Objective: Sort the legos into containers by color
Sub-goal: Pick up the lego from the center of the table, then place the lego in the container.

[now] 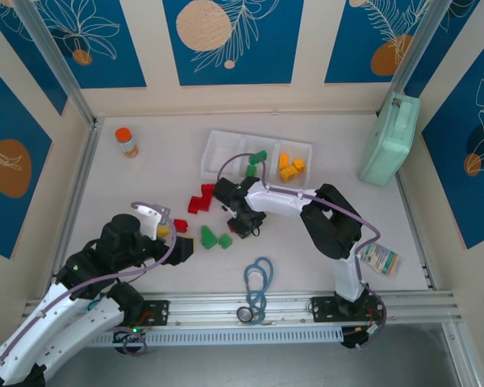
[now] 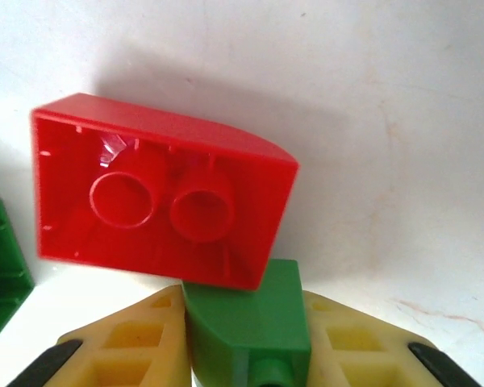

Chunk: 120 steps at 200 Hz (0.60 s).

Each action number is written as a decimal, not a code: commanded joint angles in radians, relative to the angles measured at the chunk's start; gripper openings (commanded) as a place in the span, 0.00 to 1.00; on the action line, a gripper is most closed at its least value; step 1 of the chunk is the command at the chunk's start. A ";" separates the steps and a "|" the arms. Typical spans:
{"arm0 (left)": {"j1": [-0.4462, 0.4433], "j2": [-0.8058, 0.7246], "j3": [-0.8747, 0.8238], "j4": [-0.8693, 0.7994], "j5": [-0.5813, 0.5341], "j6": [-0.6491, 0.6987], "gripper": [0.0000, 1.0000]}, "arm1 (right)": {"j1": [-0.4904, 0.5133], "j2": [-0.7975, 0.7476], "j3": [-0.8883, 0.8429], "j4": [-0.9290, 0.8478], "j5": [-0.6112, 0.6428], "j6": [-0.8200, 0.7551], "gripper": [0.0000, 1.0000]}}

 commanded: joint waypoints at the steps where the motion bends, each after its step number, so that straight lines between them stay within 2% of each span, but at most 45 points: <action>1: -0.010 -0.009 -0.001 0.007 -0.017 0.003 1.00 | -0.020 -0.076 0.076 -0.033 0.036 -0.007 0.29; 33: -0.011 -0.011 -0.001 0.007 -0.017 0.003 0.99 | -0.079 -0.048 0.224 -0.029 0.087 -0.029 0.28; 120: -0.012 -0.026 -0.001 0.006 -0.026 0.005 0.99 | -0.240 0.261 0.679 -0.068 0.129 -0.152 0.29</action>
